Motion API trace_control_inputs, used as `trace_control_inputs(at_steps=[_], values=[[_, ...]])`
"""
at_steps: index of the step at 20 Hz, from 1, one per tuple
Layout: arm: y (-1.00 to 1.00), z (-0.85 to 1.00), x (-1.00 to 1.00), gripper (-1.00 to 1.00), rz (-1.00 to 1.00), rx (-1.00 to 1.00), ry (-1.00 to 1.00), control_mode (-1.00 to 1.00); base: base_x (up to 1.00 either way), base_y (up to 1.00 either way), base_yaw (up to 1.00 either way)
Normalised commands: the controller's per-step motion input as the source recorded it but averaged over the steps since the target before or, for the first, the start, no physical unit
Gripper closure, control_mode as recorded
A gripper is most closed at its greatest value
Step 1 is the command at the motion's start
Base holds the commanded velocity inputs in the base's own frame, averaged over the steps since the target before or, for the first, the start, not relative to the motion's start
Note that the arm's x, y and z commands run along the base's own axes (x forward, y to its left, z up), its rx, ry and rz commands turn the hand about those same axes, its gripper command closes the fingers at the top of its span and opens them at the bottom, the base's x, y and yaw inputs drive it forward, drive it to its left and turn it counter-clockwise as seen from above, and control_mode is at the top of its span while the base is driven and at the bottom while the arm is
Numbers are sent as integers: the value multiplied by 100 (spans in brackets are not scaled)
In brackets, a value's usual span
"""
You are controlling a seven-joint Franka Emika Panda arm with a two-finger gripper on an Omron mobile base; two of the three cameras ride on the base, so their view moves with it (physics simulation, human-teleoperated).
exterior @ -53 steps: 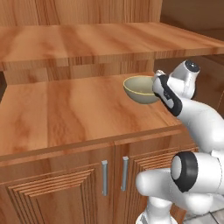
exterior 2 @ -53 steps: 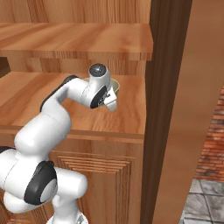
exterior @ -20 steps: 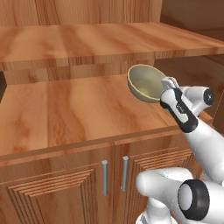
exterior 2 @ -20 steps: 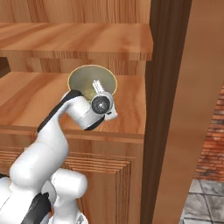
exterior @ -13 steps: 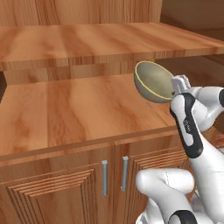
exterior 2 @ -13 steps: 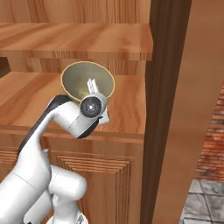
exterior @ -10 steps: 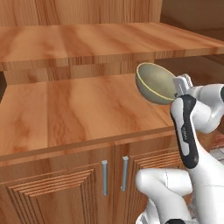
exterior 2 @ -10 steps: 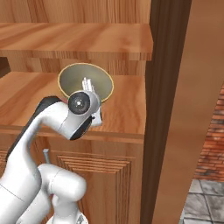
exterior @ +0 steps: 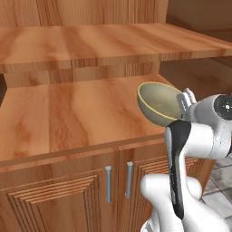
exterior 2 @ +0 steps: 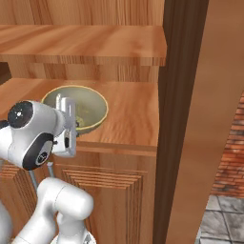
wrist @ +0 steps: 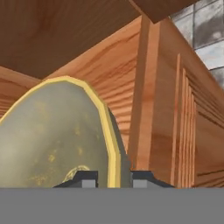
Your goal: Take the smaller bowl and place it next to the appetizer plate on the dining counter , and place the larger bowl next to the plate with cooked food.
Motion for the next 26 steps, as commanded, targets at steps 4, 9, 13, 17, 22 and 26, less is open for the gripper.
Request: trace_control_inputs(at_steps=[4,9,13,17,22,26], values=[[58,-10,-100,100,-1,-6,5,-100,0,0,0],[39,-40,-100,100,0,-8,4,-100,0,0,0],[-1,-97,-98,100,-13,-15,10,-100,0,0,0],[-20,-74,-56,100,-30,-21,-10,-100,0,0,0],[-4,-15,-1,100,-15,-11,-18,-100,0,0,0],[0,-3,-1,100,-3,-4,-19,-100,0,0,0]])
